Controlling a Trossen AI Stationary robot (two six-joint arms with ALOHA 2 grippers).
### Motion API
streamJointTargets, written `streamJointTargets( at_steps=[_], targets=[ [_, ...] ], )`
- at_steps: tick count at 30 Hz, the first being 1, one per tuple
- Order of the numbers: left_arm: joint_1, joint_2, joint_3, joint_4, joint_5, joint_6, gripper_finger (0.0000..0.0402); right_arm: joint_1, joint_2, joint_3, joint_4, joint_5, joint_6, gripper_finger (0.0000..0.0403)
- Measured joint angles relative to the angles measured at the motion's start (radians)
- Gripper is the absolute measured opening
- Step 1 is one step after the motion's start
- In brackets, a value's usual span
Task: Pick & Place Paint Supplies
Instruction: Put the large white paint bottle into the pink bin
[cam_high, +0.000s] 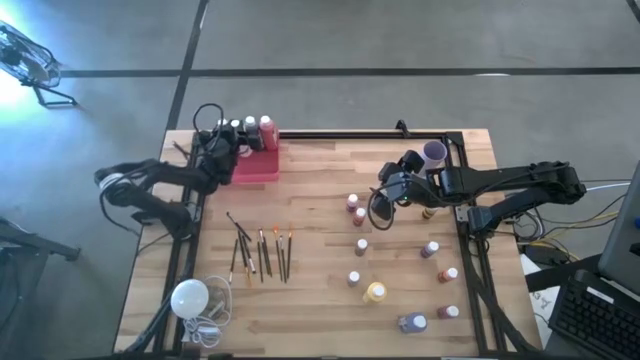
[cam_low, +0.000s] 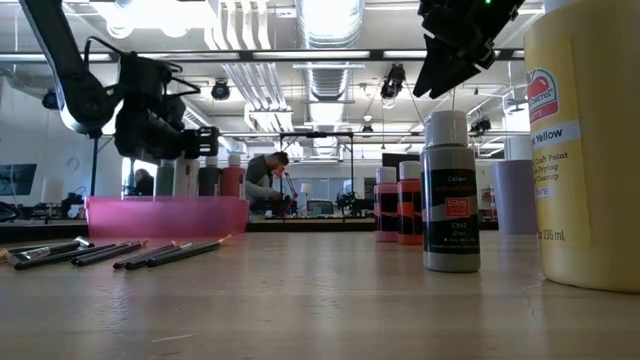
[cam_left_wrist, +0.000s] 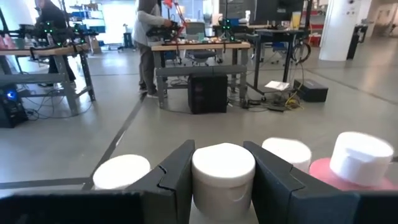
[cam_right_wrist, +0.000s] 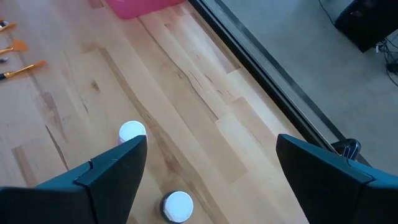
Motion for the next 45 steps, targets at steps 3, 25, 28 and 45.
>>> streamJointTargets(
  at_steps=[3,25,28,45],
  targets=[
    [0.005,0.026,0.006,0.004,0.001,0.001,0.0126,0.0,0.0,0.0,0.0,0.0,0.0,0.0347],
    [0.067,0.103,0.018,0.106,0.03,0.004,0.0126,0.0,0.0,-0.001,0.0,0.0,-0.003,0.0285],
    [0.076,0.117,0.018,0.11,0.036,0.003,0.0126,0.0,0.0,-0.001,0.0,0.0,-0.003,0.028],
    [0.087,0.125,0.029,0.117,0.055,-0.003,0.0148,0.0,0.0,-0.001,0.0,0.0,-0.008,0.0249]
  ],
)
